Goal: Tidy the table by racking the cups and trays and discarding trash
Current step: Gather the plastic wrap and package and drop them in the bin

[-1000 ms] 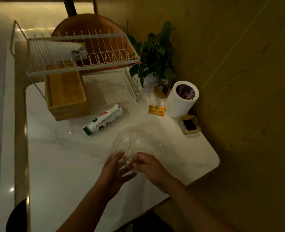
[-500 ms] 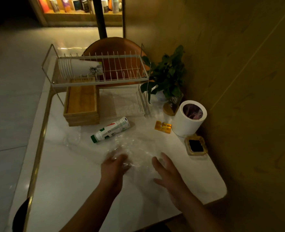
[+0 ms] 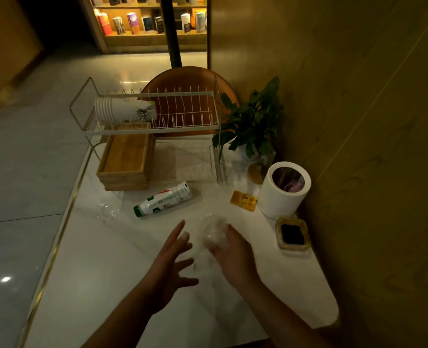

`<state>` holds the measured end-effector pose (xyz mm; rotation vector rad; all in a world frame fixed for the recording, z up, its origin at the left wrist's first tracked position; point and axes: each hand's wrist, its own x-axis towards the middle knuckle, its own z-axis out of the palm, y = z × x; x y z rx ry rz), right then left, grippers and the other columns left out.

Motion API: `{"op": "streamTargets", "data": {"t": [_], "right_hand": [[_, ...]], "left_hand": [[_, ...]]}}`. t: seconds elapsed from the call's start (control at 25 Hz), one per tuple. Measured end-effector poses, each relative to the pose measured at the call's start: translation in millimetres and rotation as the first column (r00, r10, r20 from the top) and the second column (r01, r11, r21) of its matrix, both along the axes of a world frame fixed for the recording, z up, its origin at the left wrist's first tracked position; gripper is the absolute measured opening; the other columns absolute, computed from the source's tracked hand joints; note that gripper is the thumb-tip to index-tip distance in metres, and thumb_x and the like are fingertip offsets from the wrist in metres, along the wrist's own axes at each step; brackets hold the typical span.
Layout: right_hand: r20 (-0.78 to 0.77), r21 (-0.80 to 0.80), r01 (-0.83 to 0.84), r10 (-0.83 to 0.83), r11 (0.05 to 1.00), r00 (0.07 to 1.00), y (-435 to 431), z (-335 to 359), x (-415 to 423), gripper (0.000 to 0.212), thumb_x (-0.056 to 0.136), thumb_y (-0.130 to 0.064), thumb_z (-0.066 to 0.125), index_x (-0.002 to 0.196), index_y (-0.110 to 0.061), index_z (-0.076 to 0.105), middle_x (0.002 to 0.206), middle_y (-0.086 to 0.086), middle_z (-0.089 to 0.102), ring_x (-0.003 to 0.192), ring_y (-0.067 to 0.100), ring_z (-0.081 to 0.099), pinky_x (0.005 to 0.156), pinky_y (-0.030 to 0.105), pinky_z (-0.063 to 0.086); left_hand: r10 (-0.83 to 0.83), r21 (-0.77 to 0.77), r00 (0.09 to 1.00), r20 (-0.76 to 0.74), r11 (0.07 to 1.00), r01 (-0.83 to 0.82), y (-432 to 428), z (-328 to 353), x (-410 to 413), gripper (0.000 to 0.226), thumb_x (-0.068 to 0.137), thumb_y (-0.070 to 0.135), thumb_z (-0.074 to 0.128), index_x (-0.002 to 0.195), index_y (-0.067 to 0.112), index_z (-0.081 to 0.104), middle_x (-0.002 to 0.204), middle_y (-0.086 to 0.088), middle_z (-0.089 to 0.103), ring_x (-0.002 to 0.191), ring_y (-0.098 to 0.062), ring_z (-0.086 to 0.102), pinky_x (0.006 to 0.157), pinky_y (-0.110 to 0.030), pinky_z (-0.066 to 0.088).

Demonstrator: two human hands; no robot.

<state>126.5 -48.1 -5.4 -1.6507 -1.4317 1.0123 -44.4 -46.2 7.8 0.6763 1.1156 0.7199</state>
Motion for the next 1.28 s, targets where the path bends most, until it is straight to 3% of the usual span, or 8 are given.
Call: {"op": "streamTargets", "data": {"t": [0.08, 0.24, 0.4, 0.56, 0.8, 0.96, 1.12, 1.28], "right_hand": [[0.14, 0.037, -0.186, 0.179, 0.982, 0.974, -4.9, -0.9, -19.3, 0.04, 0.09, -0.034, 0.06, 0.128, -0.04, 0.051, 0.124, -0.018, 0.056, 0.113, -0.001, 0.054, 0.085, 0.0, 0.034], [-0.039, -0.009, -0.436, 0.436, 0.9, 0.899, 3.2, 5.4, -30.8, 0.062, 0.082, -0.045, 0.06, 0.129, -0.067, 0.028, 0.131, -0.043, 0.042, 0.123, -0.017, 0.041, 0.103, 0.009, 0.037], [0.077, -0.262, -0.443, 0.476, 0.858, 0.876, 39.1, -16.1, 7.5, 0.113, 0.067, -0.052, 0.081, 0.152, -0.042, 0.007, 0.162, -0.006, 0.014, 0.147, 0.016, 0.019, 0.117, 0.036, 0.027], [0.365, -0.325, -0.153, 0.273, 0.933, 0.89, 114.0, -43.3, 64.0, 0.08, 0.09, -0.042, 0.064, 0.153, -0.014, 0.022, 0.161, 0.01, 0.022, 0.145, 0.03, 0.027, 0.114, 0.041, 0.031], [0.666, -0.427, -0.141, 0.416, 0.893, 0.619, 180.5, -95.6, 95.3, 0.068, 0.101, -0.041, 0.04, 0.153, -0.006, 0.014, 0.164, 0.013, 0.009, 0.148, 0.033, 0.017, 0.118, 0.044, 0.022], [0.805, -0.374, -0.201, 0.424, 0.906, 0.414, 162.2, -108.5, 87.2, 0.051, 0.1, -0.035, 0.043, 0.143, -0.009, 0.037, 0.157, 0.012, 0.025, 0.135, 0.035, 0.034, 0.108, 0.044, 0.034], [0.835, -0.205, -0.333, 0.342, 0.92, 0.431, 115.7, -115.1, 69.0, 0.022, 0.091, -0.026, 0.054, 0.109, -0.016, 0.063, 0.12, 0.004, 0.051, 0.107, 0.03, 0.05, 0.082, 0.039, 0.043], [0.745, -0.276, -0.306, 0.404, 0.911, 0.531, 102.9, -110.7, 71.6, 0.044, 0.082, -0.032, 0.067, 0.122, -0.019, 0.055, 0.122, 0.006, 0.048, 0.11, 0.03, 0.046, 0.085, 0.039, 0.046]], "left_hand": [[-0.045, -0.032, 0.998, 0.053, 0.998, 0.047, 2.4, -1.6, -0.3, 0.058, 0.077, 0.068, 0.066, 0.132, 0.058, 0.05, 0.131, -0.001, 0.064, 0.121, -0.032, 0.061, 0.085, -0.055, 0.057], [0.135, 0.034, 0.991, -0.022, 0.99, -0.134, 16.0, -7.3, -3.0, 0.034, 0.09, 0.042, 0.061, 0.116, 0.022, 0.071, 0.116, -0.015, 0.073, 0.099, -0.031, 0.073, 0.072, -0.042, 0.058], [0.337, 0.04, 0.94, -0.058, 0.941, -0.335, 33.2, -20.5, -23.3, 0.029, 0.09, 0.017, 0.067, 0.118, 0.015, 0.068, 0.11, -0.014, 0.075, 0.096, -0.032, 0.074, 0.075, -0.046, 0.059], [0.432, 0.087, 0.883, -0.185, 0.902, -0.423, 49.5, -32.9, -36.5, 0.026, 0.085, 0.013, 0.075, 0.11, 0.019, 0.071, 0.106, -0.013, 0.074, 0.091, -0.033, 0.073, 0.067, -0.043, 0.06], [0.49, 0.127, 0.841, -0.231, 0.872, -0.473, 70.1, -45.8, -47.4, 0.031, 0.084, 0.009, 0.075, 0.113, 0.017, 0.069, 0.106, -0.011, 0.074, 0.087, -0.029, 0.075, 0.072, -0.048, 0.062], [0.484, 0.129, 0.842, -0.24, 0.875, -0.466, 75.6, -50.0, -51.2, 0.035, 0.083, 0.003, 0.073, 0.117, 0.013, 0.068, 0.109, -0.015, 0.073, 0.095, -0.034, 0.073, 0.082, -0.054, 0.06], [0.479, 0.124, 0.844, -0.24, 0.878, -0.463, 68.1, -52.2, -44.7, 0.033, 0.081, 0.003, 0.075, 0.112, 0.016, 0.07, 0.102, -0.011, 0.076, 0.087, -0.03, 0.075, 0.072, -0.046, 0.062], [0.481, 0.118, 0.835, -0.267, 0.876, -0.467, 41.0, -58.4, -45.1, 0.035, 0.082, 0.005, 0.075, 0.116, 0.014, 0.069, 0.105, -0.009, 0.076, 0.092, -0.031, 0.074, 0.073, -0.046, 0.061]]}}
